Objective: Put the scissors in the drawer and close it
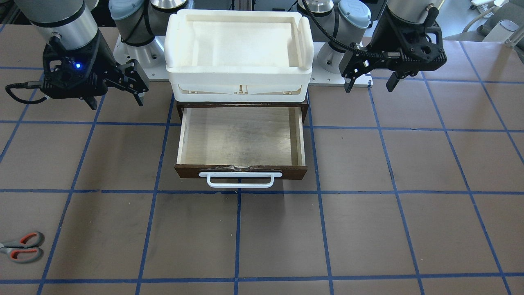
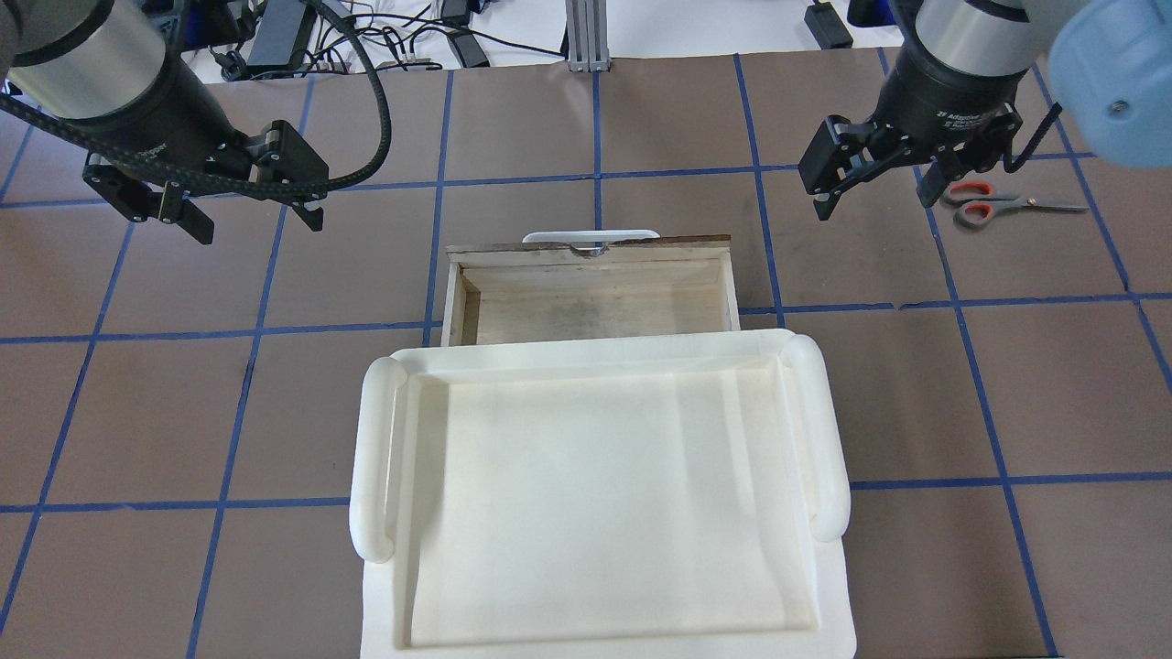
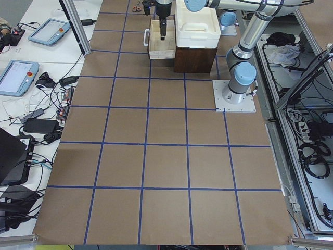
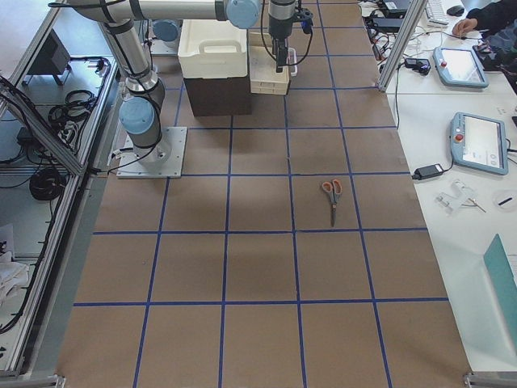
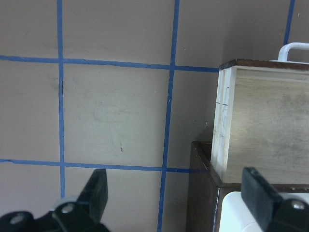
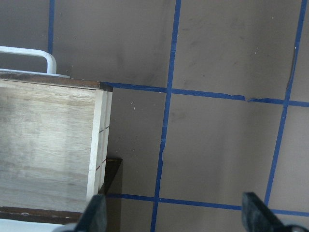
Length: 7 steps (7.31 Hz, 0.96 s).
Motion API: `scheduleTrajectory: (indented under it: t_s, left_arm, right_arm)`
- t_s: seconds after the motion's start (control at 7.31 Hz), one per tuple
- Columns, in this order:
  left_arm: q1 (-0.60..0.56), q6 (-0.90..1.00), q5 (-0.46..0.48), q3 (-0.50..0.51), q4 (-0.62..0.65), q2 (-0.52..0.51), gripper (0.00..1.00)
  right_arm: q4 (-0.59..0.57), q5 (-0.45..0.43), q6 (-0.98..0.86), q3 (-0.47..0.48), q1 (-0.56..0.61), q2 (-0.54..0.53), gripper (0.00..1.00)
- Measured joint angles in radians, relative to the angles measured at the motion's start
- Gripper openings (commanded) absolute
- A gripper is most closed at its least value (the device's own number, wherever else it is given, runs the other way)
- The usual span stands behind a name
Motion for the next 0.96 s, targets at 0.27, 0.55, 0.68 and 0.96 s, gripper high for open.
scheduleTrajectory:
  t_s: [0.27,0.55,0.68,0.96]
  left_arm:
    - [-0.001,0.000,0.000,0.000,-0.001,0.001,1.00]
    - [-0.001,0.000,0.000,0.000,0.000,0.000,1.00]
    - [-0.001,0.000,0.000,0.000,-0.001,-0.001,1.00]
    - [-0.001,0.000,0.000,0.000,-0.001,-0.001,1.00]
  right_arm:
    - [0.003,-0.020,-0.001,0.000,-0.001,0.000,1.00]
    - [0.004,-0.030,0.001,0.000,-0.001,0.000,1.00]
    - [0.005,-0.031,0.001,0.000,-0.001,0.000,1.00]
    - [0.005,-0.031,0.002,0.001,-0.001,0.000,1.00]
